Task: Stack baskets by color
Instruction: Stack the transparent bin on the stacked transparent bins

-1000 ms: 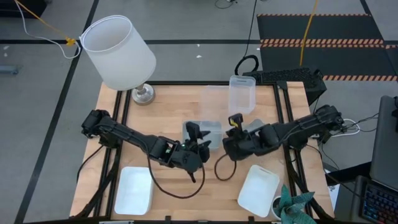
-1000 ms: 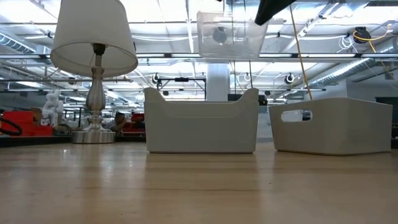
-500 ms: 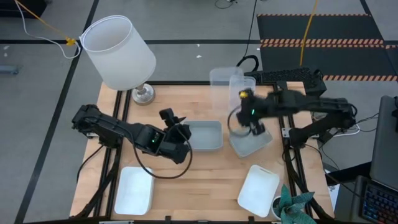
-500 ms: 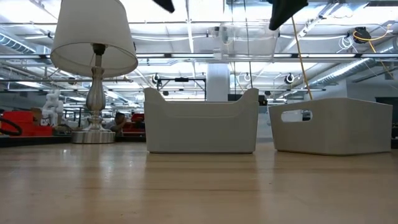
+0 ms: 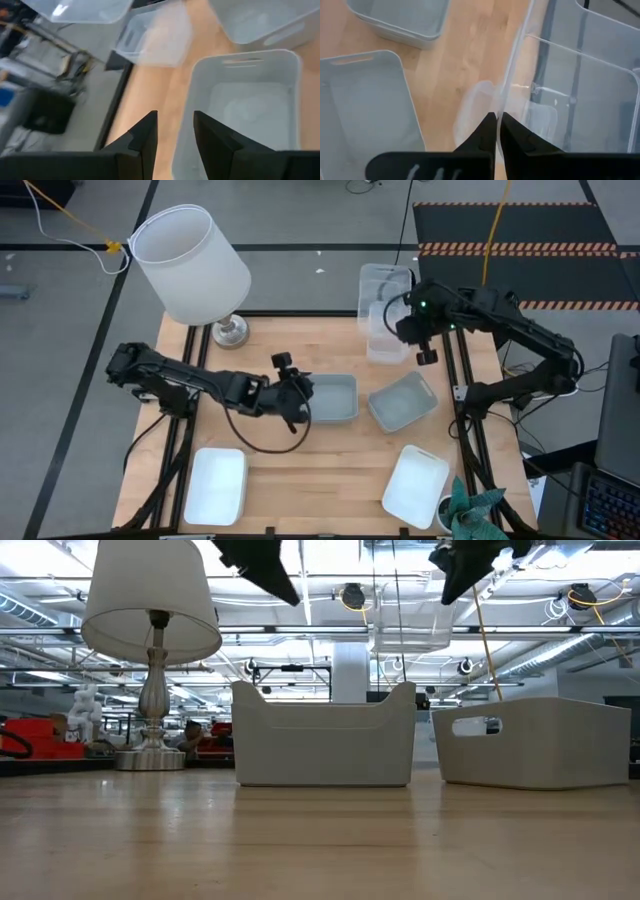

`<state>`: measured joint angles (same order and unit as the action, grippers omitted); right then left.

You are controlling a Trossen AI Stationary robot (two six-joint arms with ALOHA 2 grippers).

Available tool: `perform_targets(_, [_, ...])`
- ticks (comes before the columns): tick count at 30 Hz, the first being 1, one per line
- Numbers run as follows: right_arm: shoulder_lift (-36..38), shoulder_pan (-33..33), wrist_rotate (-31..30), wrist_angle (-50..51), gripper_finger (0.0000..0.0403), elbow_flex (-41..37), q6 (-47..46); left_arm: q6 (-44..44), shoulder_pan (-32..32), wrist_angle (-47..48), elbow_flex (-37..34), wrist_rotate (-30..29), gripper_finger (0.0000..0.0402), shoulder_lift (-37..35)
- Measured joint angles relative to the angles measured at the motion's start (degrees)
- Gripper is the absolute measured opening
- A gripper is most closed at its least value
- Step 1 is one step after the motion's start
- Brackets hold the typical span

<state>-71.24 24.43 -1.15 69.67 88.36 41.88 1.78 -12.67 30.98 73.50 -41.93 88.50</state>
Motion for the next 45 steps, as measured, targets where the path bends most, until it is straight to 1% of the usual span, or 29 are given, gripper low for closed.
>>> perform_targets(2, [0.00,1.40,0.43,0.14,0.0004,-0.01,0.00,2.21,0.72,-4.19,-2.71,2.60,0.0126,-2.04])
perform_targets(4, [0.00,2.94,2.25,0.31,0.0004,0.00,0.45,3.59,1.41,-8.71,-4.76,4.84,0.0126,-3.34])
perform_targets(6, [0.00,4.24,4.17,0.90,0.0004,0.00,1.20,4.18,1.81,-9.21,-6.63,6.48,0.0126,-4.42])
perform_targets(8, [0.00,5.45,4.49,1.14,0.0004,0.00,2.22,4.36,1.89,-10.81,-7.42,7.59,0.0126,-5.23])
perform_targets(11, [0.02,6.64,4.84,1.34,0.0004,-0.36,3.33,4.41,1.81,-10.79,-7.74,8.02,0.0126,-6.17])
perform_targets(14, [0.02,8.49,8.59,1.31,0.0004,-1.88,5.20,4.52,1.82,-10.97,-7.83,9.29,0.0126,-6.11])
perform_targets(16, [0.02,9.68,10.29,1.13,0.0004,-3.61,6.71,4.52,1.80,-11.34,-7.83,9.50,0.0126,-6.11])
perform_targets(19, [-0.04,11.07,10.41,-1.11,0.0004,-6.77,8.36,4.52,1.82,-11.29,-7.83,9.55,0.0126,-6.11])
perform_targets(26, [-0.02,14.08,10.65,-4.60,0.0004,-12.15,8.55,4.50,1.80,-11.21,-7.83,9.55,0.0126,-6.11])
perform_targets(29, [-0.02,15.00,12.00,-5.07,0.0004,-13.57,8.53,4.51,1.82,-11.14,-7.83,9.55,0.0126,-6.11])
perform_targets(45, [2.29,17.13,11.92,-10.31,0.0004,-20.91,11.78,4.93,1.81,-11.10,-7.83,9.57,0.0126,-6.11])
